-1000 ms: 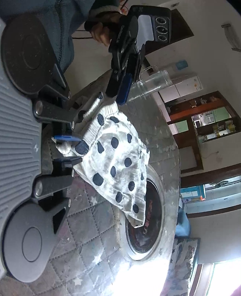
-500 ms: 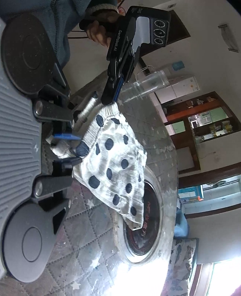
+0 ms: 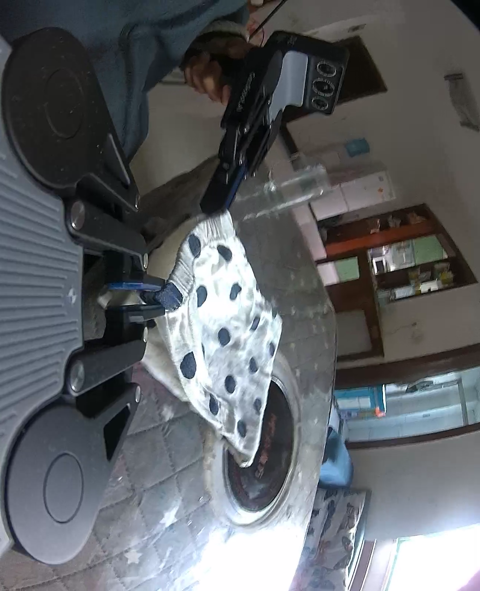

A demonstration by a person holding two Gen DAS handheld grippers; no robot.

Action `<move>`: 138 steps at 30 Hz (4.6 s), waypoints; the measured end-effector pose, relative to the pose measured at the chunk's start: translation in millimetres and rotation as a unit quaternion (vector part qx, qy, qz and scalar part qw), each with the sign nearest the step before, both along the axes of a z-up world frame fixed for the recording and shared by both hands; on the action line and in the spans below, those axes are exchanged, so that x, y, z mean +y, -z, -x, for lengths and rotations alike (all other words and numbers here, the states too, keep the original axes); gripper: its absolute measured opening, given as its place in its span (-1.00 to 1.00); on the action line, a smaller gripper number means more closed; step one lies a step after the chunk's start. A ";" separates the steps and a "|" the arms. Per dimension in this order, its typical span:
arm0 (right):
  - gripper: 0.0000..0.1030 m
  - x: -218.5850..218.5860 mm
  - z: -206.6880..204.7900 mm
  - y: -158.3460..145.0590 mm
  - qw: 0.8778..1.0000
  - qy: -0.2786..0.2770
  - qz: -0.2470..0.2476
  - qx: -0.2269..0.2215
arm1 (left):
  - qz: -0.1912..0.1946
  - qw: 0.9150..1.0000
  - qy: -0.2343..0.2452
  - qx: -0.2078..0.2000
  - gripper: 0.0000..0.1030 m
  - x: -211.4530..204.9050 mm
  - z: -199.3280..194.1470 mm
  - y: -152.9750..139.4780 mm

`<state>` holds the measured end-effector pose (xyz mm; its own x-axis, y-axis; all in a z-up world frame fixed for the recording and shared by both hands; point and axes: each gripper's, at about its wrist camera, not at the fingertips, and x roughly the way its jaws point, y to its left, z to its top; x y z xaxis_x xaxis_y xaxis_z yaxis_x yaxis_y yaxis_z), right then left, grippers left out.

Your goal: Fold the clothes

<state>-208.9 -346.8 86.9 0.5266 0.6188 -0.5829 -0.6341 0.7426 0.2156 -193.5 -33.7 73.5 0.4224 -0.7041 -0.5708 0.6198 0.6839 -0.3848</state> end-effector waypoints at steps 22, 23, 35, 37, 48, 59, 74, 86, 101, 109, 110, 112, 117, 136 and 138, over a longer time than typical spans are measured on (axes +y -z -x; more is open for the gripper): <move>-0.71 8.4 -42.0 11.8 0.999 0.011 -0.027 0.040 | -0.026 0.998 0.047 -0.027 -0.71 -22.8 -31.2 1.1; -0.70 8.1 -40.5 13.4 0.999 0.010 -0.025 0.041 | -0.030 0.998 0.049 -0.022 -0.71 -25.3 -33.5 4.1; -0.54 3.0 -77.6 -8.5 1.000 0.019 -0.003 0.004 | -0.016 0.999 0.030 -0.033 -0.51 -12.0 -35.3 -3.5; -0.45 10.2 -100.3 -10.5 1.000 0.027 0.004 -0.006 | -0.012 0.999 0.028 -0.037 -0.51 -13.8 -45.3 -3.1; -0.41 24.6 -186.8 24.6 0.995 0.087 0.039 0.029 | -0.016 1.000 0.003 -0.002 -0.49 -2.4 -48.0 15.9; -0.01 -4.3 -174.6 11.9 0.990 0.139 -0.014 0.009 | -0.038 0.998 -0.024 -0.036 0.08 27.0 -10.2 8.3; 0.63 -68.3 -158.1 37.1 0.956 0.291 0.031 -0.017 | -0.123 0.991 -0.012 -0.046 0.47 5.3 6.3 40.4; 0.72 -93.0 -162.4 60.3 0.945 0.326 0.026 0.004 | -0.160 0.984 -0.055 -0.059 0.49 -0.8 -3.4 50.5; 0.82 -89.3 -168.5 65.9 0.939 0.339 0.050 -0.010 | -0.164 0.972 -0.161 -0.051 0.37 26.7 -58.1 51.9; 0.90 -95.0 -172.9 65.7 0.932 0.355 0.067 -0.015 | -0.151 0.966 -0.202 -0.052 0.26 28.4 -111.1 52.9; 0.91 -95.9 -173.6 65.7 0.932 0.356 0.068 -0.015 | -0.149 0.965 -0.207 -0.053 0.26 28.6 -117.7 53.1; 0.91 -98.5 -175.5 65.7 0.930 0.361 0.070 -0.015 | -0.149 0.964 -0.215 -0.056 0.24 33.0 -128.3 51.5; 0.97 -103.5 -179.7 66.2 0.926 0.372 0.068 -0.010 | -0.142 0.964 -0.217 -0.058 0.20 29.7 -154.4 50.8; 1.00 -116.0 -203.1 68.0 0.914 0.392 0.099 -0.003 | -0.140 0.954 -0.258 -0.069 0.32 31.6 -210.9 50.3; 1.00 -117.2 -205.9 68.4 0.913 0.395 0.101 -0.002 | -0.145 0.950 -0.270 -0.068 0.40 35.8 -211.4 52.1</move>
<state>-3.0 -463.9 18.5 0.7650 -0.0744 -0.6397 0.1150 0.9931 0.0220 17.9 2.1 21.4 0.7600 -0.1865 -0.6225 0.1799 0.9809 -0.0741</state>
